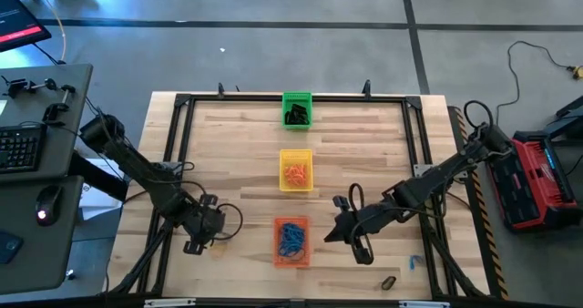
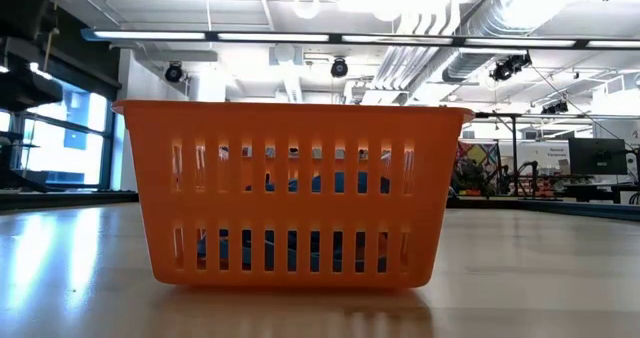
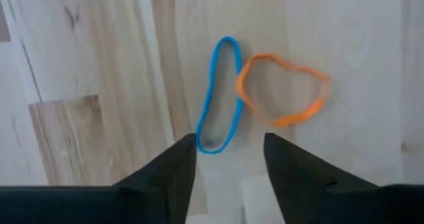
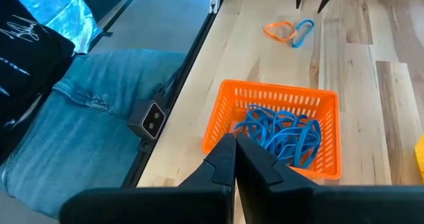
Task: Sort rubber bands into baskets
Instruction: Put the blue rubber band into the orange bin
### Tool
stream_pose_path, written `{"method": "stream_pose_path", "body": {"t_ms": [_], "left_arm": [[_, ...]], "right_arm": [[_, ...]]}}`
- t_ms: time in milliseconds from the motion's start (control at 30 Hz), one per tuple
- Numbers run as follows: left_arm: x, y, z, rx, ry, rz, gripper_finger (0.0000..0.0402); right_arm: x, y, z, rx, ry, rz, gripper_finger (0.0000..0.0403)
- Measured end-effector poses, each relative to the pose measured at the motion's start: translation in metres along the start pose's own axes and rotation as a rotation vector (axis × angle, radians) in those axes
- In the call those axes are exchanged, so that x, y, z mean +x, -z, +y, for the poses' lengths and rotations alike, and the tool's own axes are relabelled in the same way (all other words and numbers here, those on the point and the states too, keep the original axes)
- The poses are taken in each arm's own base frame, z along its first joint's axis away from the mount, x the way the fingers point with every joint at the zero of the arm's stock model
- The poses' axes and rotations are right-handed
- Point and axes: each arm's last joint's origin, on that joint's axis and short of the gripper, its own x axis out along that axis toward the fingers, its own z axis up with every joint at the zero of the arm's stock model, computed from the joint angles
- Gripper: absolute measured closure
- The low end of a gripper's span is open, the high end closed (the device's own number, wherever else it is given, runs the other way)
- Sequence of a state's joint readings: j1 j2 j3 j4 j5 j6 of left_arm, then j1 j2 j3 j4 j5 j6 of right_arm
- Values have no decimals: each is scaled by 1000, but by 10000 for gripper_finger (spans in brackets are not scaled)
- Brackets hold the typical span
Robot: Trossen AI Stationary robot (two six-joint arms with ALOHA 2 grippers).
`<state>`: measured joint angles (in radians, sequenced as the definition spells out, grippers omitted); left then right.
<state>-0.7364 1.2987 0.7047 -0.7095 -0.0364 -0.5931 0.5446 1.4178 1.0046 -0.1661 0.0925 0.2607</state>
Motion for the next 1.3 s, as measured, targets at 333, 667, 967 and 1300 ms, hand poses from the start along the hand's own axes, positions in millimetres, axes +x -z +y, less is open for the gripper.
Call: {"method": "stream_pose_path", "body": {"t_ms": [333,667,967,1300], "left_arm": [[16,13,9,-35,-30,24,197],[28,13,9,68,-43,8,202],[43,12,6,104,-51,66,234],[32,3,1,140,-49,94,387]], "right_arm": [[0,0,0,-16,5,1,403],[0,1,0,-19,11,4,403],[0,1,-1,-20,13,7,403],[0,2,-1,-29,19,16,403]]}}
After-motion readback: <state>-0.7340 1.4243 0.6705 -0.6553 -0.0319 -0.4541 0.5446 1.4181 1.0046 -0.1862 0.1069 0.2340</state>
